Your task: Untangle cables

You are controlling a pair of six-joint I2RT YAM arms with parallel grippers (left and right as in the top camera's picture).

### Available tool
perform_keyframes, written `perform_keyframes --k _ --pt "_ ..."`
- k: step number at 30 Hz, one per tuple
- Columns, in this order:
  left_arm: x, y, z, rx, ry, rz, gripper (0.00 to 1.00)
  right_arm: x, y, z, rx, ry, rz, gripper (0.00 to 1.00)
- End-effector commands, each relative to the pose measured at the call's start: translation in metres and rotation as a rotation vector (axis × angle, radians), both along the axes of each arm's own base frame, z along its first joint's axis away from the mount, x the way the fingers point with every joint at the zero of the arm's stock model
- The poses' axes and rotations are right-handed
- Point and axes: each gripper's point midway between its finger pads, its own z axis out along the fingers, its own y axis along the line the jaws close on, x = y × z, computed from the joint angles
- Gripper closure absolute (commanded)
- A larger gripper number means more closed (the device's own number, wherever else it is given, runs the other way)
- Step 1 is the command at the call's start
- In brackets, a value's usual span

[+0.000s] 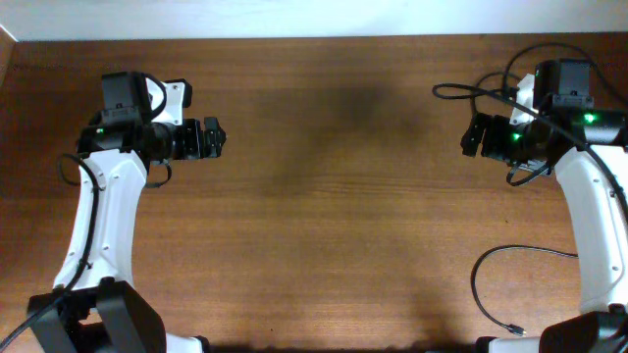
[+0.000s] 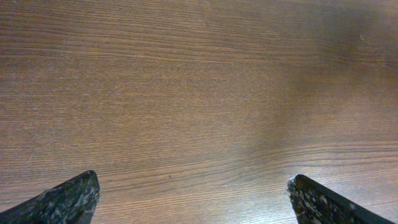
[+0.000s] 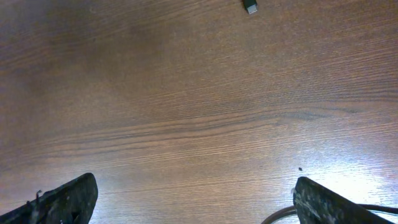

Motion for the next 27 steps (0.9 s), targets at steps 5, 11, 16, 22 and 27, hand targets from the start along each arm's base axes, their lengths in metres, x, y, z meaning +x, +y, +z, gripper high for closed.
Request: perform_keyframes --k 5,11,16,22,27 --pt "0.001 0.002 -0.003 -0.008 0.012 0.015 0.01 0.001 0.0 0.012 -0.017 -0.034 0.006 0.0" --pt "0.0 0.002 0.001 -0.006 0.001 0.015 0.01 0.001 0.0 0.012 -0.017 -0.034 0.006 0.0" --pt "-0.005 0.009 0.029 0.048 -0.073 0.04 0.01 0.001 0.0 0.012 -0.017 -0.034 0.006 0.0" --pt "-0.016 -0.009 0.079 0.129 -0.372 -0.041 0.01 0.001 0.0 0.012 -0.017 -0.034 0.006 0.0" --pt "-0.053 -0.032 0.1 0.155 -0.718 -0.077 0.01 0.001 0.0 0.012 -0.017 -0.034 0.006 0.0"
